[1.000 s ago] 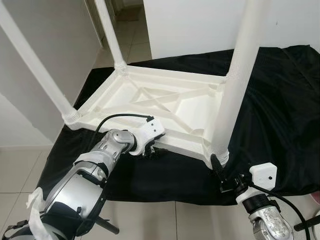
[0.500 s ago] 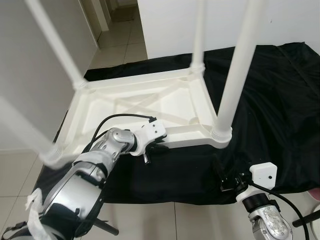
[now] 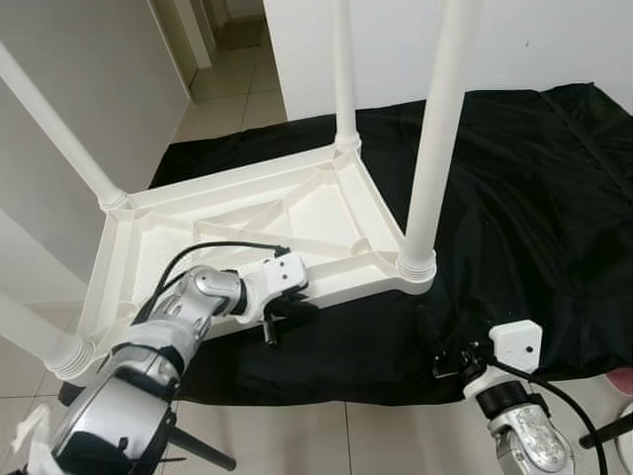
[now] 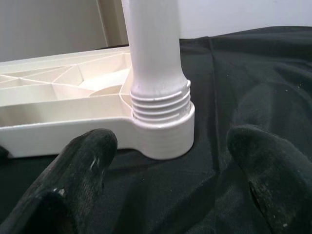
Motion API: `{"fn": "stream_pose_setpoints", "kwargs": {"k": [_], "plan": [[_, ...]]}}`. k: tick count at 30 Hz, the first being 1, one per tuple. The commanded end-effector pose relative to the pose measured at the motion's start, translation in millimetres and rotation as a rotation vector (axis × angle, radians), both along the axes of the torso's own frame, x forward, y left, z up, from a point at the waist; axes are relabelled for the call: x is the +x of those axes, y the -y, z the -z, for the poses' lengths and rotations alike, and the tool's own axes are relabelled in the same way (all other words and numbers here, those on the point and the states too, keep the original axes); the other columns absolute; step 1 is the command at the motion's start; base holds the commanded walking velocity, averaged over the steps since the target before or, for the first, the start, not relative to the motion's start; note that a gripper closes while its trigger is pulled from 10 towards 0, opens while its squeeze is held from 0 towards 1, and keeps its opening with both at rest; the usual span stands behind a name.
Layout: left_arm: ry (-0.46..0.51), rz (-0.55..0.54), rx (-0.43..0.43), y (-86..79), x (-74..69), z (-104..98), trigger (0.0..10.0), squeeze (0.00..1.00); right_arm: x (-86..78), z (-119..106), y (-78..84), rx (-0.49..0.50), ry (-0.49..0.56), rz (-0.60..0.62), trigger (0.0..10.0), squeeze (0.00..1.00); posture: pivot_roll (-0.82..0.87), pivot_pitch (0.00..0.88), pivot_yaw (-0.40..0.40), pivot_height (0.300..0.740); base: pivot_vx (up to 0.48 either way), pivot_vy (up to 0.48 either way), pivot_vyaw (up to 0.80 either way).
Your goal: Building children table
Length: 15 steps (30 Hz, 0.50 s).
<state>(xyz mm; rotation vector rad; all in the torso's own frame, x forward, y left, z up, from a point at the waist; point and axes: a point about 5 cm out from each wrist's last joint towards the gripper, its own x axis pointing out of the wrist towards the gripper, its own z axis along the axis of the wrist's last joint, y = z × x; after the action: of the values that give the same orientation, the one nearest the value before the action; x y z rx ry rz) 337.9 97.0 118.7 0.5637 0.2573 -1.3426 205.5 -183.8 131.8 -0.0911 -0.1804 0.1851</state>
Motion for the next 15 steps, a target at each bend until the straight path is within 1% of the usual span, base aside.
{"fn": "stream_pose_setpoints", "kwargs": {"k": [1, 3, 4, 5, 6, 7, 9, 10, 11, 12, 14, 15], "plan": [[-0.089, 0.022, -0.019, -10.1, -12.6, 15, 6.4, 0.00, 2.4, 2, -3.7, 0.002, -0.001, -0.022, 10.0, 0.00, -0.16, 0.032, 0.154, 0.740, 0.000, 0.000, 0.00], [-0.089, 0.022, -0.019, -10.1, -12.6, 15, 6.4, 0.00, 2.4, 2, -3.7, 0.002, -0.001, -0.022, 10.0, 0.00, -0.16, 0.032, 0.154, 0.740, 0.000, 0.000, 0.00], [-0.113, 0.051, -0.029, -10.6, -17.6, 15, 10.0, 0.27, 4.2, 1, -3.7, -0.001, 0.001, -0.026, 10.0, 0.00, -0.16, 0.029, 0.151, 0.740, 0.000, 0.000, 0.00], [-0.113, 0.051, -0.029, -10.6, -17.6, 15, 10.0, 0.27, 4.2, 1, -3.7, -0.001, 0.001, -0.026, 10.0, 0.00, -0.16, 0.029, 0.151, 0.740, 0.000, 0.000, 0.00], [-0.133, 0.072, -0.031, -11.0, -22.1, 15, 10.0, 1.00, 5.9, 1, -3.8, -0.003, 0.004, -0.032, 10.0, 0.00, -0.16, 0.029, 0.152, 0.740, 0.000, 0.000, 0.00], [-0.156, 0.099, -0.031, -10.1, -27.9, 15, 10.0, 1.00, 7.8, 1, -4.5, -0.006, 0.006, -0.041, 10.0, 0.00, -0.16, 0.029, 0.152, 0.740, 0.000, 0.000, 0.00], [-0.156, 0.099, -0.031, -10.1, -27.9, 15, 10.0, 1.00, 7.8, 1, -4.5, -0.006, 0.006, -0.041, 10.0, 0.00, -0.16, 0.029, 0.152, 0.740, 0.000, 0.000, 0.00], [-0.192, 0.144, -0.033, -6.4, -40.7, 18, 10.0, 0.18, 10.9, 1, -6.3, -0.004, 0.005, -0.060, 10.0, 0.00, -0.16, 0.021, 0.152, 0.740, 0.000, 0.000, 0.00], [-0.192, 0.144, -0.033, -6.4, -40.7, 18, 10.0, 0.18, 10.9, 1, -6.3, -0.004, 0.005, -0.060, 10.0, 0.00, -0.16, 0.021, 0.152, 0.740, 0.000, 0.000, 0.00], [-0.209, 0.161, -0.042, -4.4, -45.9, 17, 10.0, 0.00, 12.6, 1, -6.6, -0.005, 0.003, -0.064, 10.0, 0.00, -0.16, 0.021, 0.151, 0.740, 0.000, 0.000, 0.00], [-0.209, 0.161, -0.042, -4.4, -45.9, 17, 10.0, 0.00, 12.6, 1, -6.6, -0.005, 0.003, -0.064, 10.0, 0.00, -0.16, 0.021, 0.151, 0.740, 0.000, 0.000, 0.00], [-0.209, 0.165, -0.051, -1.9, -48.5, 16, 10.0, 0.00, 14.2, 0, -6.7, -0.004, 0.001, -0.070, 10.0, 0.00, -0.16, 0.018, 0.149, 0.740, 0.000, 0.000, 0.00]]}}
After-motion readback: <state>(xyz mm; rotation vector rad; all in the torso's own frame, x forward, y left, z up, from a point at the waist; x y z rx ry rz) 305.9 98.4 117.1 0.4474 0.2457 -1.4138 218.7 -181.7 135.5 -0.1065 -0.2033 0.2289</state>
